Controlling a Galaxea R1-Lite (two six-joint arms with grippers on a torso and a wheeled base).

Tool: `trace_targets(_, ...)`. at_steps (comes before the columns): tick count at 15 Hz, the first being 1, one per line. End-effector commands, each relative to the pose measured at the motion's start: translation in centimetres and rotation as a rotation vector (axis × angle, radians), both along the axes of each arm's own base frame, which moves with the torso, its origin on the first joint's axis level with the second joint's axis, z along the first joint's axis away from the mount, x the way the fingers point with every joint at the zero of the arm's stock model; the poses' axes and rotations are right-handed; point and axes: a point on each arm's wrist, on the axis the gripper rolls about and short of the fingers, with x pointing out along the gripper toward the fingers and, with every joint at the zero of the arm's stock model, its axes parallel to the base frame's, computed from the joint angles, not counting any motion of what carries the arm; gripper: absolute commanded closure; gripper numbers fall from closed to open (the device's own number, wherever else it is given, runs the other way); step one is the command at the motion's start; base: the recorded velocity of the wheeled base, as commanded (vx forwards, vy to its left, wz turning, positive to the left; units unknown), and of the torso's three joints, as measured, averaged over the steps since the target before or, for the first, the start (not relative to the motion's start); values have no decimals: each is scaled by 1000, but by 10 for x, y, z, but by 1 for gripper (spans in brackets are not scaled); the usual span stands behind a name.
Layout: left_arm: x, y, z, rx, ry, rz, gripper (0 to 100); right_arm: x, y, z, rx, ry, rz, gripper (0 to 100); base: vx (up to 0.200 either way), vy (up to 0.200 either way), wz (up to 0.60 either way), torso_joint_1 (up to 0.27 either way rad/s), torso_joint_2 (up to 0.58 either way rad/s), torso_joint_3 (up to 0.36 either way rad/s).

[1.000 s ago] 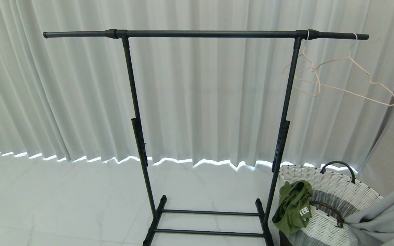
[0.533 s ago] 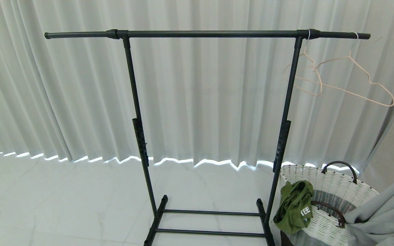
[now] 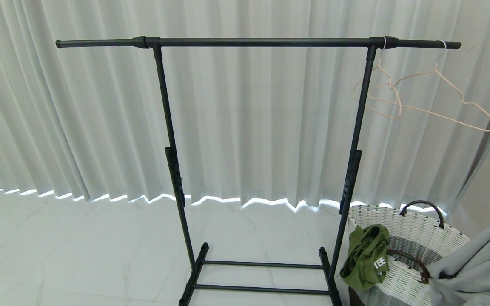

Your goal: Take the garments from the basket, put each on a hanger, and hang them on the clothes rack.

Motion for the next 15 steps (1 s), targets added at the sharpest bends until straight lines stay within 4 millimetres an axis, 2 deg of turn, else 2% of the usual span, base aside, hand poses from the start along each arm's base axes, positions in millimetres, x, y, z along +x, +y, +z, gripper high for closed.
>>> trace_targets(1,-3,0,12,-32,-46,-20,0,-1,0,1,3,-5,0,100,0,0,0,0,0,0)
trace_targets(2,-7,-2,34,-74,-75,-106,0,-1,0,2,13,-9,-6,100,0,0,0,0,0,0)
trace_targets(3,-6,-2,45,-91,-72,-142,0,-1,0,3,22,-14,-10,100,0,0,0,0,0,0)
trace_targets(4,2,-3,83,-94,-54,-198,0,-1,3,5,49,-24,-3,100,0,0,0,0,0,0)
trace_targets(6,32,-6,129,-83,26,-334,0,0,8,14,121,-52,13,100,0,0,0,0,0,0)
trace_targets(8,75,-13,158,-72,129,-435,0,3,13,25,149,-74,41,100,0,0,0,0,0,0)
trace_targets(9,100,-19,164,-58,196,-476,0,5,14,30,151,-84,54,100,0,0,0,0,0,0)
trace_targets(10,116,-25,165,-48,240,-504,0,6,15,33,161,-90,64,100,0,0,0,0,0,0)
trace_targets(11,144,-38,166,-35,316,-538,0,9,20,40,202,-105,90,100,0,0,0,0,0,0)
trace_targets(13,185,-72,152,9,458,-566,0,13,27,55,274,-134,122,100,0,0,0,0,0,0)
trace_targets(15,208,-118,129,94,540,-583,0,15,33,64,325,-150,152,100,0,0,0,0,0,0)
